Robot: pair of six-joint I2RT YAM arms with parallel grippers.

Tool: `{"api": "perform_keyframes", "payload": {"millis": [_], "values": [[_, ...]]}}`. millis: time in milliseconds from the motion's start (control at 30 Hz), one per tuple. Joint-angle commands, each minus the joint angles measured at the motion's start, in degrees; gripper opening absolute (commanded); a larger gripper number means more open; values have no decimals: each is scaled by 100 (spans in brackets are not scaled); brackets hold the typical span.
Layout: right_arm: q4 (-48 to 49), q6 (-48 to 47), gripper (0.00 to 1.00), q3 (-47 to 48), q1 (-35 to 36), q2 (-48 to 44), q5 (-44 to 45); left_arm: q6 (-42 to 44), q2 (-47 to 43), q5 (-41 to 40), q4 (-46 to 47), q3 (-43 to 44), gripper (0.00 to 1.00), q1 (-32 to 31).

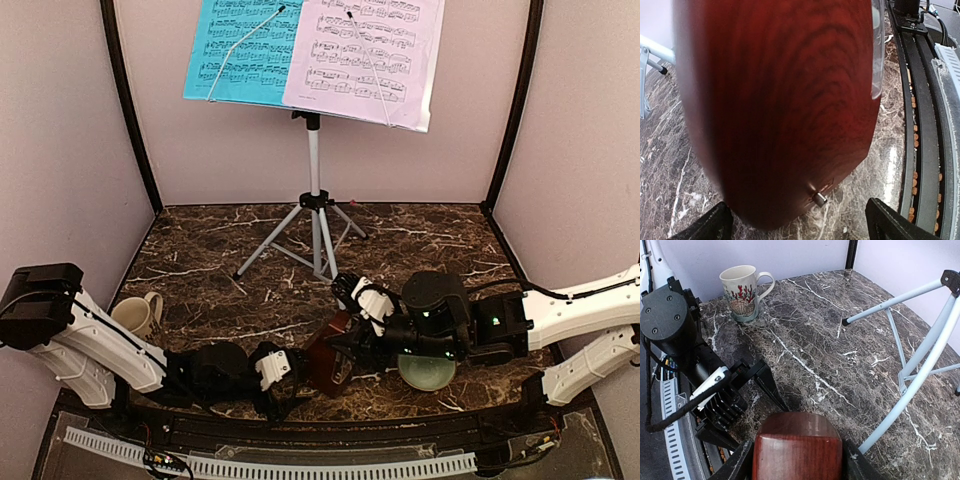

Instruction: Set up the instrument practice props

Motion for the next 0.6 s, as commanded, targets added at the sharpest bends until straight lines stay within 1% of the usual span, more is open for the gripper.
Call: {"api": "perform_keyframes", "payload": {"millis": [0,67,233,300,400,567], "values": [[965,144,18,155,-42,-187,218,-9,212,-133,278,205,95,-39],[943,195,18,161,-39,-150,269,-12,303,-159,336,240,94,-37],[921,255,17,160,-41,-141,280,-93,397,-233,362,286,86,-38],[923,269,17,157,-40,-153,275,-110,405,-283,405,284,82,-39],[921,266,17,145,-39,-162,270,-137,422,-391,421,288,72,-31],[908,283,17,131,-38,-170,291,-163,436,-370,429,290,64,-28]]}}
